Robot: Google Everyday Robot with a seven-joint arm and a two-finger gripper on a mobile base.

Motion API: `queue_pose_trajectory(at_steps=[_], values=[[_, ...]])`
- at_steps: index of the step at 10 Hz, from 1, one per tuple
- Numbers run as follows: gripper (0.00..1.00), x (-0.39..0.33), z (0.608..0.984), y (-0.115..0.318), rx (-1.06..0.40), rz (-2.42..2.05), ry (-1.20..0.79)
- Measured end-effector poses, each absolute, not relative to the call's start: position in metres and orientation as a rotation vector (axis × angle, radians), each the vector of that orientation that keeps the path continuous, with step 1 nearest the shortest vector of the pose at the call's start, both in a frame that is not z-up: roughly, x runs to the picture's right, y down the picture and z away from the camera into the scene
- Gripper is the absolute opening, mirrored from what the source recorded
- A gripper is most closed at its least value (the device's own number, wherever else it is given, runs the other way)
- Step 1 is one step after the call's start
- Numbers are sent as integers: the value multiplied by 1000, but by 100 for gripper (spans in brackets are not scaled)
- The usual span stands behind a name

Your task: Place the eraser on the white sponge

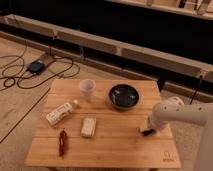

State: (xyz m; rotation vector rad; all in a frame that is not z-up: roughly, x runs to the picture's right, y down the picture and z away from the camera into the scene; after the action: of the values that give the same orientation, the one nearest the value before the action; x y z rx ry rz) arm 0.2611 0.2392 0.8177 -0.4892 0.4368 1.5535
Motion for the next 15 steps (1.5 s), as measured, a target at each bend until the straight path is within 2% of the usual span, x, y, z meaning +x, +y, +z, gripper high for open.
queue_pose_trajectory(at_steps=[4, 8, 15], values=[[66, 262, 839, 228, -490, 1546, 399], [66, 266, 858, 198, -478, 1498, 364], [66, 276, 871, 167, -473, 1478, 386]])
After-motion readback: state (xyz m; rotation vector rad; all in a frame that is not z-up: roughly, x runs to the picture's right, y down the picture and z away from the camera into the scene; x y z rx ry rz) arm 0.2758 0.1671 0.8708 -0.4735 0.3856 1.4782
